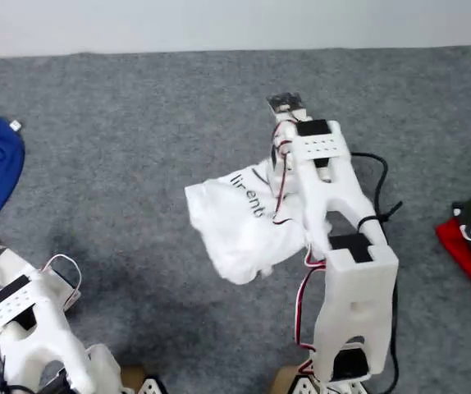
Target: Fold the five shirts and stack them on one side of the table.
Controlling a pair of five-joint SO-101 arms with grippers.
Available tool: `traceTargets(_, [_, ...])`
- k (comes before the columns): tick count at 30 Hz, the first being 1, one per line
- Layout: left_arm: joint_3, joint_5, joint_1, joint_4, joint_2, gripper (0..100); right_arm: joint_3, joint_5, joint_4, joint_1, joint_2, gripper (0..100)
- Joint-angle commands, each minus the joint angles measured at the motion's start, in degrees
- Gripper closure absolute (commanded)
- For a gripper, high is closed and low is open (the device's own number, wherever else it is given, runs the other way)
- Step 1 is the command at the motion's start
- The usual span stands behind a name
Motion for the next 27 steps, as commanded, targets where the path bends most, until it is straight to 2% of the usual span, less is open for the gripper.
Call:
traceTargets(1, [1.19, 0.35, -0.26, 0.44, -0.09, 100, -3.16, 16.97, -8.84, 1.01, 0.40, 99.0])
traceTargets(5, [1.19, 0.35, -0.26, 0.44, -0.09, 100, -3.16, 26.90, -17.80, 0.92, 2.51, 99.0])
traceTargets(14, [1.19, 0.35, -0.26, 0.44, -0.09, 100, -3.25, 35.52, -34.95, -0.31, 3.38, 99.0])
traceTargets(18, [1.19, 0.35, -0.26, 0.44, -0.09, 100, -3.25, 35.52, -33.36, -1.01, 2.77, 96.5])
traceTargets(22, [1.19, 0.35, -0.26, 0.44, -0.09, 100, -3.25, 34.29, -28.62, -1.54, -0.04, 75.7])
traceTargets(23, [1.19, 0.35, -0.26, 0.44, -0.09, 100, -3.25, 32.62, -27.65, -1.54, -1.01, 73.1])
traceTargets(27, [1.19, 0.35, -0.26, 0.44, -0.09, 100, -3.25, 28.22, -24.57, -1.54, -6.11, 72.4])
